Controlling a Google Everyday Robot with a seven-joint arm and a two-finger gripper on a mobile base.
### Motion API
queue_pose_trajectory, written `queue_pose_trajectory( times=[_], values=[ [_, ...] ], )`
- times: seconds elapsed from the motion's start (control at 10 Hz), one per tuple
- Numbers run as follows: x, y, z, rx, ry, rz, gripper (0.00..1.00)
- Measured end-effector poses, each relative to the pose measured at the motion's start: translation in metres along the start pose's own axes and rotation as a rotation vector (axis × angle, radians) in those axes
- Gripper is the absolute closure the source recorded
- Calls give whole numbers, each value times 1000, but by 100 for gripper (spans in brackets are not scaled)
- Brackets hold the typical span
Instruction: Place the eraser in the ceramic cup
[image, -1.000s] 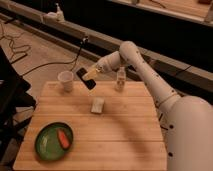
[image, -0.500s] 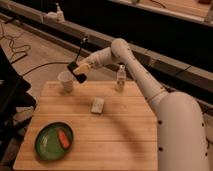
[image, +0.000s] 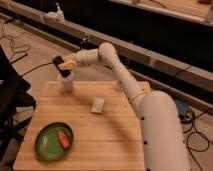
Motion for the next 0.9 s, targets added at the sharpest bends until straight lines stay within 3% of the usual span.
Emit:
queue_pose_trajectory(
  times=[0.2, 0.7, 0.9],
  values=[
    [-4, -6, 10, 21, -45, -12, 100],
    [-4, -7, 9, 21, -45, -13, 100],
    [1, -21, 10, 58, -68, -17, 100]
  ],
)
